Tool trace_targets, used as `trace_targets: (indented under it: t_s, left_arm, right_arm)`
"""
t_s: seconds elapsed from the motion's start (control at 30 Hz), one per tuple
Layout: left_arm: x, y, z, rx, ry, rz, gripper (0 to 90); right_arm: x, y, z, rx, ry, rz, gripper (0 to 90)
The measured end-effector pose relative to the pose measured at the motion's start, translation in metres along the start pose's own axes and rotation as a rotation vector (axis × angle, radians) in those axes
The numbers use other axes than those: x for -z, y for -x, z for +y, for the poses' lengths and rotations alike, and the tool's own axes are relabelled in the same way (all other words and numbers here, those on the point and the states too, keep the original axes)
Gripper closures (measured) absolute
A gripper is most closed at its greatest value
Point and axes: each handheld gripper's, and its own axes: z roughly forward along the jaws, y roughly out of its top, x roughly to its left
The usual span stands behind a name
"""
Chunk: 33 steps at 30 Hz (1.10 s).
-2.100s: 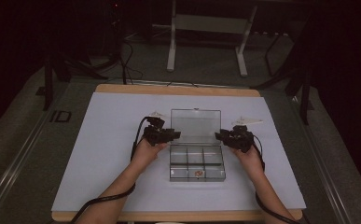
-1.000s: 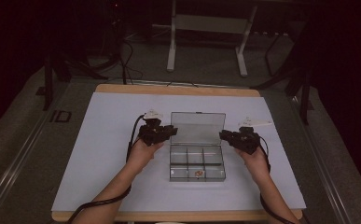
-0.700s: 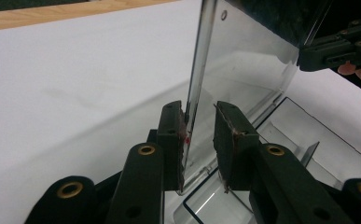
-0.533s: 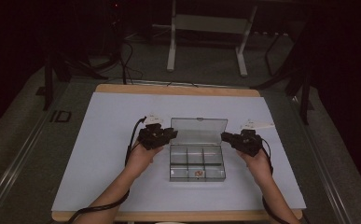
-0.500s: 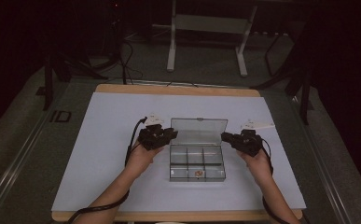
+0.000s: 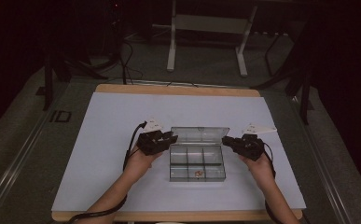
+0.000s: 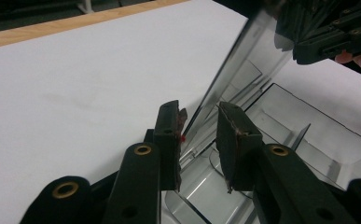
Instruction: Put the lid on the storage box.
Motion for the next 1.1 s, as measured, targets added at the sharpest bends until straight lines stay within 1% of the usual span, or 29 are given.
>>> trace_targets:
  t_s: [0.07, 0.17, 0.33, 0.47, 0.5, 0.57, 0.63, 0.73, 0.8, 0.9, 1.1]
  left_arm:
    - [0.001, 0.001, -0.002, 0.001, 0.001, -0.005, 69.6]
    - [0.003, 0.003, -0.003, -0.010, -0.001, -0.003, 68.6]
    - [0.006, 0.007, -0.006, -0.039, -0.003, 0.004, 67.8]
    - [0.008, 0.008, -0.009, -0.025, -0.011, -0.004, 67.8]
    - [0.009, 0.008, -0.010, -0.033, -0.010, -0.007, 67.7]
    - [0.010, 0.008, -0.012, -0.031, -0.006, -0.013, 67.8]
    - [0.011, 0.010, -0.014, -0.047, -0.008, -0.011, 67.7]
    - [0.012, 0.010, -0.015, -0.049, -0.012, -0.018, 67.7]
    - [0.013, 0.010, -0.017, -0.041, -0.011, -0.024, 67.7]
    - [0.014, 0.013, -0.019, -0.056, -0.012, -0.021, 67.7]
    - [0.019, 0.018, -0.022, -0.078, -0.013, -0.022, 68.7]
  right_arm:
    - [0.001, 0.000, -0.001, 0.000, 0.000, 0.004, 83.0]
    - [0.002, -0.001, -0.003, 0.001, -0.003, 0.007, 82.9]
    - [0.003, -0.003, -0.006, 0.000, -0.002, 0.012, 82.6]
    - [0.003, -0.004, -0.010, -0.008, -0.003, 0.012, 82.4]
    - [0.003, -0.005, -0.010, -0.011, -0.003, 0.013, 82.3]
    - [0.004, -0.005, -0.012, -0.009, -0.002, 0.013, 82.2]
    - [0.004, -0.006, -0.013, -0.010, -0.001, 0.014, 81.9]
    - [0.004, -0.006, -0.015, -0.019, -0.004, 0.024, 80.5]
    - [0.004, -0.007, -0.016, -0.019, -0.006, 0.021, 80.3]
    - [0.004, -0.008, -0.017, -0.020, -0.004, 0.020, 80.4]
    - [0.005, -0.008, -0.021, -0.022, -0.018, 0.026, 80.4]
